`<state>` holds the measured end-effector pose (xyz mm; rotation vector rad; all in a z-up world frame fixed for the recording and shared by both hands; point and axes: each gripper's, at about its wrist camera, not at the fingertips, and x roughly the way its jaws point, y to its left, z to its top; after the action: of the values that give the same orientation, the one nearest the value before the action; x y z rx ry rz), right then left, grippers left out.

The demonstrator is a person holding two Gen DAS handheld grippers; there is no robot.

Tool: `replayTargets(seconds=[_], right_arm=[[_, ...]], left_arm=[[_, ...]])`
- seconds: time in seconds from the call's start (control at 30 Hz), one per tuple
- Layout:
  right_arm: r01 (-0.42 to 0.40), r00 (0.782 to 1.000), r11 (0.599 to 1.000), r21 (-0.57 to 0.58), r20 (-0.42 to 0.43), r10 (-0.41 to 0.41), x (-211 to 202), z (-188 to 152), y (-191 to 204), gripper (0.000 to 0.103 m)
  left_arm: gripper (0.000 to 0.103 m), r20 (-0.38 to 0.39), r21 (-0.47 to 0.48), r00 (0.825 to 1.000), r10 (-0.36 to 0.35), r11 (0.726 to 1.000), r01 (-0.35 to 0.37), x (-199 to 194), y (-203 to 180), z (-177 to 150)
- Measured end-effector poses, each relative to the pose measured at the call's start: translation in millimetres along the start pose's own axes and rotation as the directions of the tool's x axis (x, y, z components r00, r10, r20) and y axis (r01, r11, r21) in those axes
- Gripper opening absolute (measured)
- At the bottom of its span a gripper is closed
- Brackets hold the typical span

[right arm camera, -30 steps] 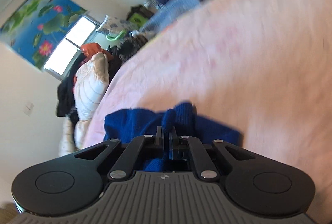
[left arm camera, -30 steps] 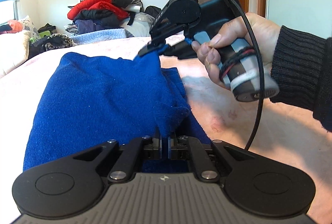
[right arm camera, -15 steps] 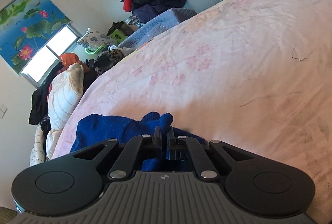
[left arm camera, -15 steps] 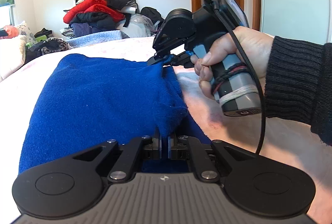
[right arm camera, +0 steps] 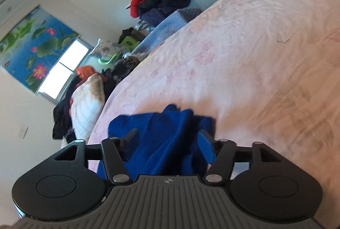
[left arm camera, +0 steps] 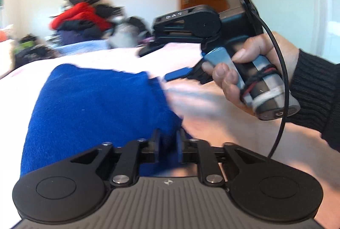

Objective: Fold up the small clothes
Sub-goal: 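Open the right gripper and release the folded sweater, then pinch the folded sweater edge with the right gripper and straighten it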

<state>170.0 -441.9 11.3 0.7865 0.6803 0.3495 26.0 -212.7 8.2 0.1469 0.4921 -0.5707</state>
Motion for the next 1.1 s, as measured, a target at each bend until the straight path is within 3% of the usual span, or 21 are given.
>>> replayTargets(seconds=[0.03, 0.07, 0.1, 0.2, 0.27, 0.37, 0.47, 0.6, 0.7, 0.9, 0.97, 1.1], right_arm=[[-0.023, 0.999, 1.000, -0.021, -0.034, 0.022, -8.8, -7.9, 5.4, 0.069], [-0.045, 0.996, 0.998, -0.043, -0.078, 0.041, -16.8, -17.3, 10.9, 0.069], [-0.055, 0.992, 0.996, -0.064, -0.118, 0.047, -23.2, -26.8, 15.4, 0.069], [-0.011, 0.985, 0.993, -0.116, -0.175, -0.010, -39.9, -52.3, 22.3, 0.070], [-0.013, 0.980, 0.995, -0.103, -0.197, -0.007, -46.6, -65.4, 21.7, 0.069], [-0.036, 0.976, 0.997, -0.063, -0.218, 0.022, -49.6, -76.5, 22.3, 0.060], [-0.074, 0.975, 0.997, -0.006, -0.212, 0.071, -52.1, -77.3, 22.9, 0.059], [-0.034, 0.964, 0.999, 0.011, -0.262, 0.036, -40.3, -76.7, 21.5, 0.053], [0.004, 0.967, 1.000, -0.014, -0.254, -0.007, -36.9, -80.1, 21.4, 0.017], [0.099, 0.973, 0.982, -0.162, -0.192, -0.130, -48.0, -84.7, 37.4, 0.020], [0.106, 0.976, 0.976, -0.191, -0.170, -0.139, -52.8, -82.6, 41.7, 0.020], [0.077, 0.972, 0.984, -0.158, -0.206, -0.109, -47.0, -79.1, 37.6, 0.021]], left_arm=[[0.039, 0.008, -0.001, 1.000, -0.018, 1.000, 0.018, -12.0, 4.3, -3.3], [0.057, 0.021, -0.011, 1.000, -0.013, 1.000, 0.014, -21.9, 10.0, -5.7], [0.067, 0.039, -0.026, 0.999, 0.009, 1.000, -0.008, -31.1, 17.2, -7.5], [0.068, 0.056, -0.108, 0.992, 0.109, 0.989, -0.103, -48.0, 48.2, -5.2], [0.068, 0.037, -0.198, 0.983, 0.178, 0.966, -0.167, -49.6, 73.0, -2.5], [0.068, -0.073, -0.357, 0.965, 0.251, 0.897, -0.260, -39.6, 113.3, -1.4], [0.068, -0.134, -0.484, 0.968, 0.212, 0.838, -0.250, -33.9, 137.7, -7.3], [0.068, -0.168, -0.450, 0.966, 0.198, 0.856, -0.254, -25.6, 134.7, -14.2], [0.068, -0.174, -0.416, 0.961, 0.216, 0.868, -0.270, -21.5, 129.0, -16.7], [0.068, -0.173, -0.400, 0.960, 0.219, 0.875, -0.271, -19.3, 130.5, -18.3], [0.068, -0.171, -0.391, 0.960, 0.223, 0.879, -0.274, -18.6, 129.4, -21.0], [0.069, -0.174, -0.375, 0.957, 0.231, 0.883, -0.281, -19.3, 126.2, -20.0]])
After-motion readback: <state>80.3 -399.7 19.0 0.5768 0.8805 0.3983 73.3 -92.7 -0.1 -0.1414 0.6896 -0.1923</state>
